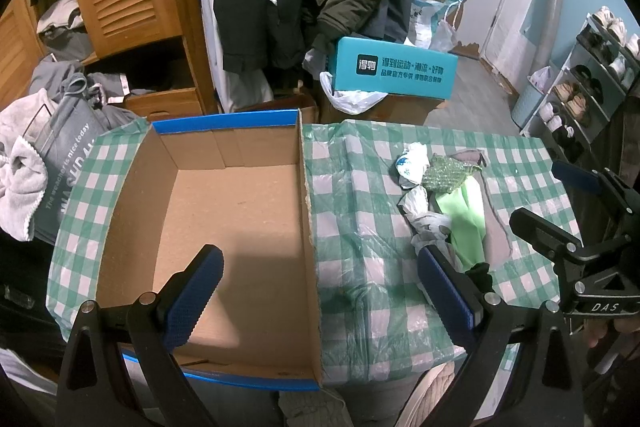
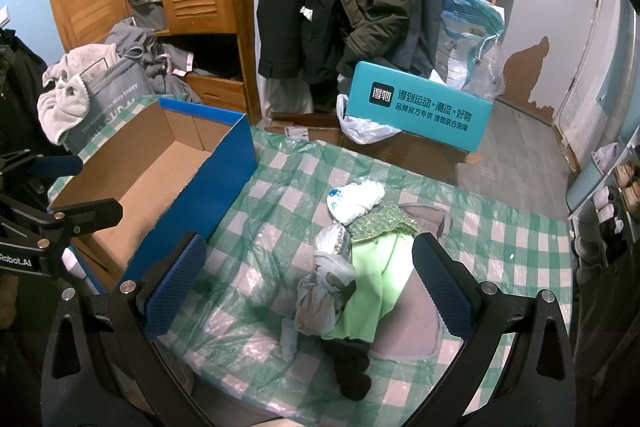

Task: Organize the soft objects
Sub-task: 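Move the left tool to the white plastic bundle while the right tool approaches the grey fleece sock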

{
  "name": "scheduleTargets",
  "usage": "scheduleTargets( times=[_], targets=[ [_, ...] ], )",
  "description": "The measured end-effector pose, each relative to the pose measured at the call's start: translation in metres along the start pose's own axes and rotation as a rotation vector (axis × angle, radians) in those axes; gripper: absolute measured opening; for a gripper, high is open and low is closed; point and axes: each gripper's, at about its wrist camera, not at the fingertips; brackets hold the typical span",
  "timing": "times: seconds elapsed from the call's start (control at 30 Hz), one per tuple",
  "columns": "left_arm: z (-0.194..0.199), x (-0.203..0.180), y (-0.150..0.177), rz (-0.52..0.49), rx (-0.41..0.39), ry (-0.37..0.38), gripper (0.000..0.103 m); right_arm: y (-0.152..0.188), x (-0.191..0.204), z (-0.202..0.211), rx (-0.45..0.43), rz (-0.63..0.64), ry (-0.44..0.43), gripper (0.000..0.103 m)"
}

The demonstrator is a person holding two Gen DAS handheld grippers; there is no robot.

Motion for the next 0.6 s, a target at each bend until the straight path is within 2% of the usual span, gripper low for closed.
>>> scheduleTargets(
  times=[0.33, 0.6],
  targets=[
    [-0.013, -0.012, 0.009, -0.007, 0.039, 0.016, 0.099, 0.003, -0.012, -0.002, 0.013, -0.017, 0.017, 0.101],
    [-0.034, -0.019, 0.000, 0.003, 0.101, 0.034, 0.099, 0.006, -0.041, -0.009, 0.039, -0.068, 0.054, 0.101]
  ],
)
Point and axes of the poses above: each gripper's, at about its wrist camera, not at the fingertips, and z roughly against the way its jaws point, x to its left, y to its underside, and after that the axes turned 2 degrees about -x, right-handed
